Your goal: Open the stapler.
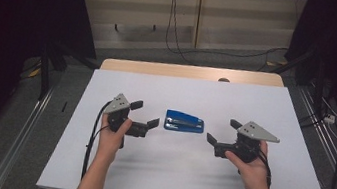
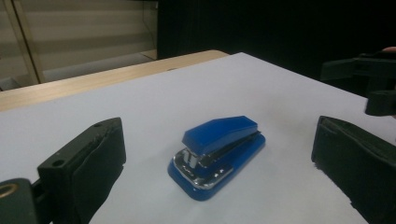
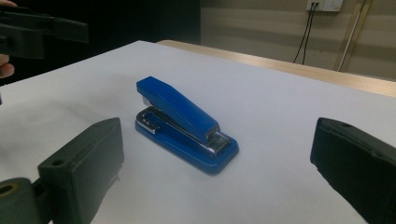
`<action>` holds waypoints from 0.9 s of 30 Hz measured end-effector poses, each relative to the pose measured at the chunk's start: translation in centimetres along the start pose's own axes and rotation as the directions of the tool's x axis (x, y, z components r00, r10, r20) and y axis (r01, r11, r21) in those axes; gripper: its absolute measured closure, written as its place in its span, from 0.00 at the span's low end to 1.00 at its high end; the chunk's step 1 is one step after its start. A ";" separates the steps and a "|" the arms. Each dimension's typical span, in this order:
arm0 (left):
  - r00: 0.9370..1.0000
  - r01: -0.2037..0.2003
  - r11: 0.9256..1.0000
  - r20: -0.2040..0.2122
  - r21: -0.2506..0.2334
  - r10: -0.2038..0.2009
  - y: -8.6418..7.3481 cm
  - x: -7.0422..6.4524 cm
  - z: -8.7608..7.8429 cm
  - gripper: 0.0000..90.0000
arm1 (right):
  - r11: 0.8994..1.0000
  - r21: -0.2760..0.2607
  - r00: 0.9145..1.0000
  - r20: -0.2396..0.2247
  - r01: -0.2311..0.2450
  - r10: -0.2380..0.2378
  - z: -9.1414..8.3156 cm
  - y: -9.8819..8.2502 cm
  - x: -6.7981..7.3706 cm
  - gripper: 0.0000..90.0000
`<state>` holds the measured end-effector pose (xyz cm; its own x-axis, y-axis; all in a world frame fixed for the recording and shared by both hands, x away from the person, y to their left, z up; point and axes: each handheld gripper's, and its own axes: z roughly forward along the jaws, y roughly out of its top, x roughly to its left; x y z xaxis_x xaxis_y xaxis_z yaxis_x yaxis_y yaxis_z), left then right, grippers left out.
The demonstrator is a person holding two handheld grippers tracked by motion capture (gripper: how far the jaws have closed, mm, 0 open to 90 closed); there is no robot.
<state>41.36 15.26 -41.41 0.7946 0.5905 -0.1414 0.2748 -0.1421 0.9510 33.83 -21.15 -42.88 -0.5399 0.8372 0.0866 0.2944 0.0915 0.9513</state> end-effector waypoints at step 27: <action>1.000 0.012 0.999 0.027 0.050 -0.014 2.2 1.7 5.1 0.03 | 0.999 0.004 0.998 -0.059 0.039 -0.039 3.2 2.5 0.9 0.23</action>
<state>46.04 11.89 -40.94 0.8052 0.5706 -0.1616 0.3114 -0.1748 0.9341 36.61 -18.44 -41.36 -0.5963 0.8000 0.0667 0.2760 0.1263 0.9528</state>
